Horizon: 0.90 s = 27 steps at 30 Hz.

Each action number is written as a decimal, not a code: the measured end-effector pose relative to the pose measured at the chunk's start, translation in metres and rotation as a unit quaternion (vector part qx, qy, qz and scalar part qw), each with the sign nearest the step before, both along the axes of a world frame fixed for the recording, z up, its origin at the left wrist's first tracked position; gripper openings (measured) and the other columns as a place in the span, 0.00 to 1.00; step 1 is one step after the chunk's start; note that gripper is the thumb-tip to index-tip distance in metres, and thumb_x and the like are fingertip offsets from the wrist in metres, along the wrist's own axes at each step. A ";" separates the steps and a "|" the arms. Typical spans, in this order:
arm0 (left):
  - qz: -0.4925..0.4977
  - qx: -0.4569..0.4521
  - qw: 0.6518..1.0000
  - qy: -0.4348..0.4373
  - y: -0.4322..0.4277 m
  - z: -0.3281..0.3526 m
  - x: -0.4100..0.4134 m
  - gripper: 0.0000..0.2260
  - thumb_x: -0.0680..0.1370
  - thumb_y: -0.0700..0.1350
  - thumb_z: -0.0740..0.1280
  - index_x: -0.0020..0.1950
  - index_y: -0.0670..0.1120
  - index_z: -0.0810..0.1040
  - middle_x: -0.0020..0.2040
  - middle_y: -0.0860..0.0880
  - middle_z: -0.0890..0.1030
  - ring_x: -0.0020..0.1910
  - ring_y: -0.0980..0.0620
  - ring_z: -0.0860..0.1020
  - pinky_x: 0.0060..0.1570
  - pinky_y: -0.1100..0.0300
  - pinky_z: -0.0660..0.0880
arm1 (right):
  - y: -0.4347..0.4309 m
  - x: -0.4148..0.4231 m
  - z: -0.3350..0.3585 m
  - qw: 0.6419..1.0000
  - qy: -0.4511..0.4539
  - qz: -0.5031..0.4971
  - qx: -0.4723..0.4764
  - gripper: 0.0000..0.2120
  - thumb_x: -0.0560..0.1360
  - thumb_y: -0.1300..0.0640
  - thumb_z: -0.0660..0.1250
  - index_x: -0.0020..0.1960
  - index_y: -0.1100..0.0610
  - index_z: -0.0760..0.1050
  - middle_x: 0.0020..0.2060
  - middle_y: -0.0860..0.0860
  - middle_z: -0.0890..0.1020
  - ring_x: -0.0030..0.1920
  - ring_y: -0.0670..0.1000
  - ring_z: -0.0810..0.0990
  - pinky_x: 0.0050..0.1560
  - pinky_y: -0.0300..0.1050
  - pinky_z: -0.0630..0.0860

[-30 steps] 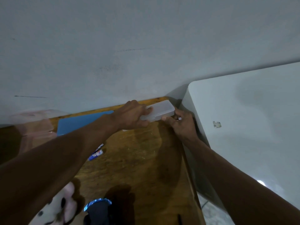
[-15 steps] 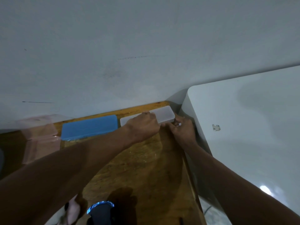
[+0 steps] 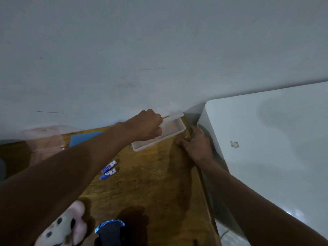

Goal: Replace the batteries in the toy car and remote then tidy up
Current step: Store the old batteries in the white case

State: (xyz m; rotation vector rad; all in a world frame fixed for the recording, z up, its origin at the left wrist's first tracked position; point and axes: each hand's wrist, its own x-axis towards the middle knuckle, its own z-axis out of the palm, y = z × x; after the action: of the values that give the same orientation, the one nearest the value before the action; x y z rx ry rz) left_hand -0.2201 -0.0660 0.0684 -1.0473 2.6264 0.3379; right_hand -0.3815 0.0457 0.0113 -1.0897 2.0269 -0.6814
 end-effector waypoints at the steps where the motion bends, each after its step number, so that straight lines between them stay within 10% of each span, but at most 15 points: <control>1: 0.011 0.015 1.000 0.011 -0.003 0.002 0.003 0.12 0.78 0.46 0.61 0.51 0.39 0.78 0.47 0.39 0.80 0.45 0.41 0.78 0.42 0.53 0.75 | 0.000 0.001 0.003 1.000 0.011 -0.005 0.009 0.23 0.73 0.53 0.72 0.65 0.56 0.70 0.58 0.53 0.79 0.59 0.54 0.77 0.59 0.49 0.75; 7: 0.068 0.094 0.989 0.091 -0.018 0.017 0.007 0.13 0.79 0.40 0.61 0.60 0.43 0.80 0.57 0.42 0.81 0.54 0.42 0.78 0.52 0.56 0.74 | -0.007 0.004 0.039 0.968 -0.197 -0.137 0.070 0.09 0.76 0.53 0.68 0.44 0.58 0.75 0.31 0.51 0.76 0.30 0.46 0.74 0.33 0.37 0.75; 12: 0.100 0.098 0.984 0.111 -0.017 0.018 0.004 0.15 0.79 0.40 0.63 0.65 0.42 0.77 0.63 0.43 0.78 0.59 0.44 0.76 0.52 0.60 0.69 | -0.029 0.015 0.066 0.855 -0.449 -0.247 0.079 0.04 0.76 0.65 0.66 0.46 0.62 0.71 0.42 0.58 0.76 0.43 0.53 0.77 0.55 0.51 0.79; 18: 0.111 0.110 0.979 0.128 -0.013 0.012 0.004 0.14 0.78 0.38 0.63 0.63 0.42 0.79 0.59 0.42 0.81 0.55 0.44 0.78 0.49 0.60 0.71 | -0.053 0.046 0.050 0.862 -0.427 -0.251 0.105 0.06 0.76 0.73 0.59 0.49 0.65 0.71 0.42 0.59 0.74 0.37 0.53 0.74 0.35 0.46 0.75; 27: 0.113 0.113 0.978 0.137 -0.014 0.008 0.003 0.10 0.78 0.38 0.65 0.58 0.40 0.81 0.54 0.41 0.83 0.50 0.44 0.79 0.44 0.60 0.69 | -0.071 0.054 0.048 0.869 -0.409 -0.249 0.127 0.13 0.75 0.74 0.52 0.55 0.67 0.70 0.40 0.60 0.73 0.36 0.57 0.74 0.53 0.60 0.79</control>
State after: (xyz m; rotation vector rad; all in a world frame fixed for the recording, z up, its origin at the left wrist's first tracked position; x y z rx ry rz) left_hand -0.2175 -0.0795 0.0765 -1.3023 2.6189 0.8675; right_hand -0.3276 -0.0251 0.0589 -0.0390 1.5492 -0.9016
